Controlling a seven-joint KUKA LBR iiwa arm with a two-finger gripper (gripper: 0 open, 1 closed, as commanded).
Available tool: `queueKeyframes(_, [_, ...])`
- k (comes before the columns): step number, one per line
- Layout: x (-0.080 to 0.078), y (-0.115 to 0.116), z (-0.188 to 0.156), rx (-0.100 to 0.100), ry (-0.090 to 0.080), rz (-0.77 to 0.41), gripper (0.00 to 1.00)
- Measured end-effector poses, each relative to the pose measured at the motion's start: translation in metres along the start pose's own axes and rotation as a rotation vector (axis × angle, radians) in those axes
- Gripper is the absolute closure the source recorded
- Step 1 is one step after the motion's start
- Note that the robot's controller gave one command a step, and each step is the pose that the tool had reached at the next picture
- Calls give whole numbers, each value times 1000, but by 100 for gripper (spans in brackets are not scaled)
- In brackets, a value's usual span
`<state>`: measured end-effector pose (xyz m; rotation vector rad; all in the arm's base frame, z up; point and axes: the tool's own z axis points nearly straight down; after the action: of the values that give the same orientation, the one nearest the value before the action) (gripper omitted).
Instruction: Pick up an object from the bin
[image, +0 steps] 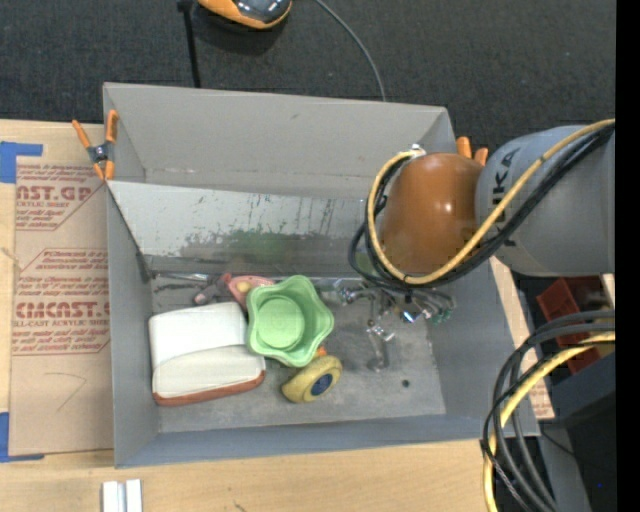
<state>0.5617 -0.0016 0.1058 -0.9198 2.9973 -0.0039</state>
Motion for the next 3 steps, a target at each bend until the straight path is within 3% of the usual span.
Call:
queueKeyframes(1, [1, 57, 29, -4, 6, -90, 0])
queueKeyframes(2, [-13, 120, 45, -9, 12, -90, 100])
queueKeyframes(3, [-13, 118, 45, -9, 10, -88, 100])
